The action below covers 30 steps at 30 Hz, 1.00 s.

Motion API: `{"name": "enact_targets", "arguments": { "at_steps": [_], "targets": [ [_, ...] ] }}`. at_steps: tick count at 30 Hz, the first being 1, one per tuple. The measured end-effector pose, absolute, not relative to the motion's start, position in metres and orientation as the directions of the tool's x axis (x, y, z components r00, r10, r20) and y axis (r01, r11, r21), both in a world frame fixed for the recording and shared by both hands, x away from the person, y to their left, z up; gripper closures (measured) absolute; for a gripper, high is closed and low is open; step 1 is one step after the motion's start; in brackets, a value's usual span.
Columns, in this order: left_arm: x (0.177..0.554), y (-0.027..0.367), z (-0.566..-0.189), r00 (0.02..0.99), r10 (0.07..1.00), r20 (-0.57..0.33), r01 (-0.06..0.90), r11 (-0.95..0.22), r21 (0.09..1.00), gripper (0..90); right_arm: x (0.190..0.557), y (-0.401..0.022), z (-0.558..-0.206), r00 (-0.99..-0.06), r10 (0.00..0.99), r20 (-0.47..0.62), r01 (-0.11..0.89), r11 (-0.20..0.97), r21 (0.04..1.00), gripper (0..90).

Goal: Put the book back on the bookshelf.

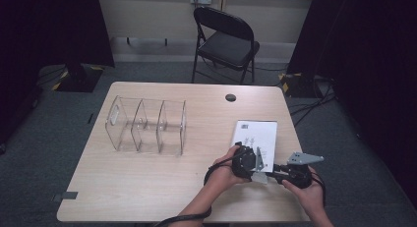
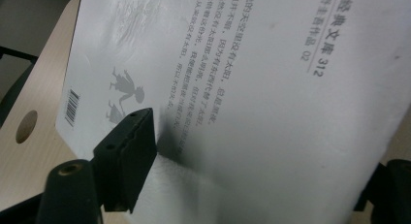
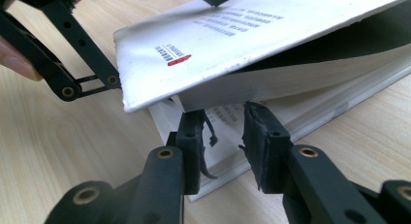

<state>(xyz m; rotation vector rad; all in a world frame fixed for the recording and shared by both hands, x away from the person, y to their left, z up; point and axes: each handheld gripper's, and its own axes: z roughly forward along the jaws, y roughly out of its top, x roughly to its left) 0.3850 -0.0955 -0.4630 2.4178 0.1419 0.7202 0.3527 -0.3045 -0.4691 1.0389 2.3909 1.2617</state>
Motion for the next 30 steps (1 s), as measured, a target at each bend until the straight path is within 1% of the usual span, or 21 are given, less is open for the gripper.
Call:
{"name": "enact_targets", "arguments": {
  "at_steps": [1, 3, 4, 5, 6, 7, 10, 13, 20, 26, 28, 30],
  "targets": [
    [0.383, -0.096, -0.462, 0.848, 0.242, 0.471, -0.084, -0.817, 0.571, 26.7, 0.353, -0.305, -0.469, -0.715, 0.691, 0.101, 0.474, 0.374, 0.797, 65.7],
    [0.383, -0.096, -0.463, 0.841, 0.242, 0.484, -0.097, -0.812, 0.575, 27.9, 0.352, -0.304, -0.469, -0.714, 0.695, 0.079, 0.465, 0.387, 0.796, 62.1],
    [0.383, -0.096, -0.463, 0.841, 0.242, 0.484, -0.097, -0.812, 0.575, 28.1, 0.352, -0.304, -0.469, -0.714, 0.695, 0.079, 0.465, 0.387, 0.796, 62.1],
    [0.383, -0.095, -0.463, 0.845, 0.23, 0.482, -0.105, -0.813, 0.573, 28.4, 0.353, -0.305, -0.471, -0.713, 0.697, 0.079, 0.464, 0.384, 0.798, 56.9],
    [0.383, -0.095, -0.463, 0.845, 0.23, 0.482, -0.105, -0.813, 0.573, 28.8, 0.353, -0.305, -0.471, -0.713, 0.697, 0.079, 0.464, 0.384, 0.798, 56.9],
    [0.382, -0.094, -0.464, 0.837, 0.241, 0.491, -0.105, -0.811, 0.576, 28.9, 0.353, -0.307, -0.472, -0.712, 0.697, 0.084, 0.466, 0.379, 0.799, 54.3],
    [0.381, -0.096, -0.465, 0.839, 0.241, 0.488, -0.099, -0.813, 0.573, 28.9, 0.353, -0.309, -0.474, -0.705, 0.705, 0.076, 0.467, 0.381, 0.798, 50.3],
    [0.381, -0.097, -0.464, 0.84, 0.228, 0.492, -0.105, -0.821, 0.56, 28.8, 0.353, -0.312, -0.478, -0.713, 0.697, 0.072, 0.474, 0.404, 0.782, 49.2],
    [0.381, -0.096, -0.463, 0.841, 0.225, 0.492, -0.107, -0.822, 0.559, 29.2, 0.352, -0.315, -0.48, -0.71, 0.701, 0.068, 0.483, 0.414, 0.772, 48.2],
    [0.38, -0.095, -0.459, 0.845, 0.216, 0.489, -0.115, -0.819, 0.562, 34.3, 0.353, -0.316, -0.483, -0.712, 0.699, 0.069, 0.487, 0.421, 0.765, 46.8],
    [0.38, -0.095, -0.458, 0.844, 0.226, 0.486, -0.111, -0.813, 0.571, 36.1, 0.353, -0.316, -0.484, -0.714, 0.698, 0.048, 0.481, 0.439, 0.759, 45.5],
    [0.38, -0.094, -0.455, 0.844, 0.215, 0.491, -0.116, -0.821, 0.559, 37.6, 0.353, -0.316, -0.485, -0.727, 0.685, 0.042, 0.469, 0.451, 0.759, 43.7]
  ]
}}
